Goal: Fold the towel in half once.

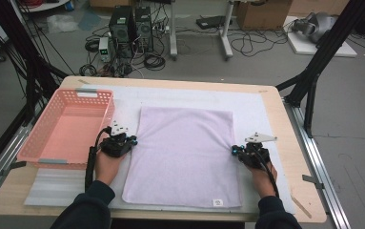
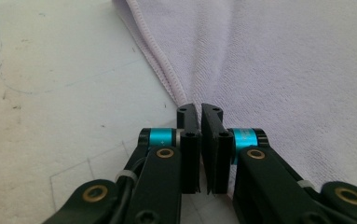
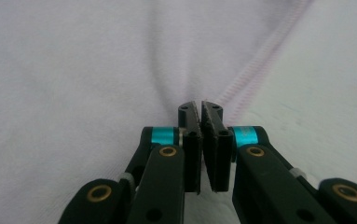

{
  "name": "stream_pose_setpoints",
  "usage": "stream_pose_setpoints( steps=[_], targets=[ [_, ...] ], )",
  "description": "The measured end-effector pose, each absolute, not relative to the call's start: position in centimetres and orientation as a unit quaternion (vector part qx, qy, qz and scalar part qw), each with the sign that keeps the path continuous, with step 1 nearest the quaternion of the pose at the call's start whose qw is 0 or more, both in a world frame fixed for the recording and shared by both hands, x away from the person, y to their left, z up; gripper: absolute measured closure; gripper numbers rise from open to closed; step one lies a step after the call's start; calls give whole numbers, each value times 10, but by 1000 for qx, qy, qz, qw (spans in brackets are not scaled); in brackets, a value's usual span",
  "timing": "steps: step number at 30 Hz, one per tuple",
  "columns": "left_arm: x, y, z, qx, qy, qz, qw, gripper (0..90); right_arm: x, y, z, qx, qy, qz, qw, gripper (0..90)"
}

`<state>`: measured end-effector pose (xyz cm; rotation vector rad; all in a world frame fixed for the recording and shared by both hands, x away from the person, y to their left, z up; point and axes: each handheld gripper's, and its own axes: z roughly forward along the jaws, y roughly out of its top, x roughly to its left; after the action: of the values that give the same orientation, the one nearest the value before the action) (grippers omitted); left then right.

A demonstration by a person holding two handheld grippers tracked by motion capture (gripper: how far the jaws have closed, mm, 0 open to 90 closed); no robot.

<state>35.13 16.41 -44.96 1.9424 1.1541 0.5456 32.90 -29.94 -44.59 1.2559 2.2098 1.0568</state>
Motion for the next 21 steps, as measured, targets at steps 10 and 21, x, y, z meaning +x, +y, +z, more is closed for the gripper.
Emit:
stream_pose_setpoints(
  steps=[10, 21],
  targets=[
    [370, 167, -447, 736, 478, 204, 432, 550, 332, -305, -436, 468, 762, 396, 208, 677],
    [411, 160, -453, 718, 525, 169, 424, 715, 389, -291, -448, 513, 747, 379, 189, 746]
  ],
)
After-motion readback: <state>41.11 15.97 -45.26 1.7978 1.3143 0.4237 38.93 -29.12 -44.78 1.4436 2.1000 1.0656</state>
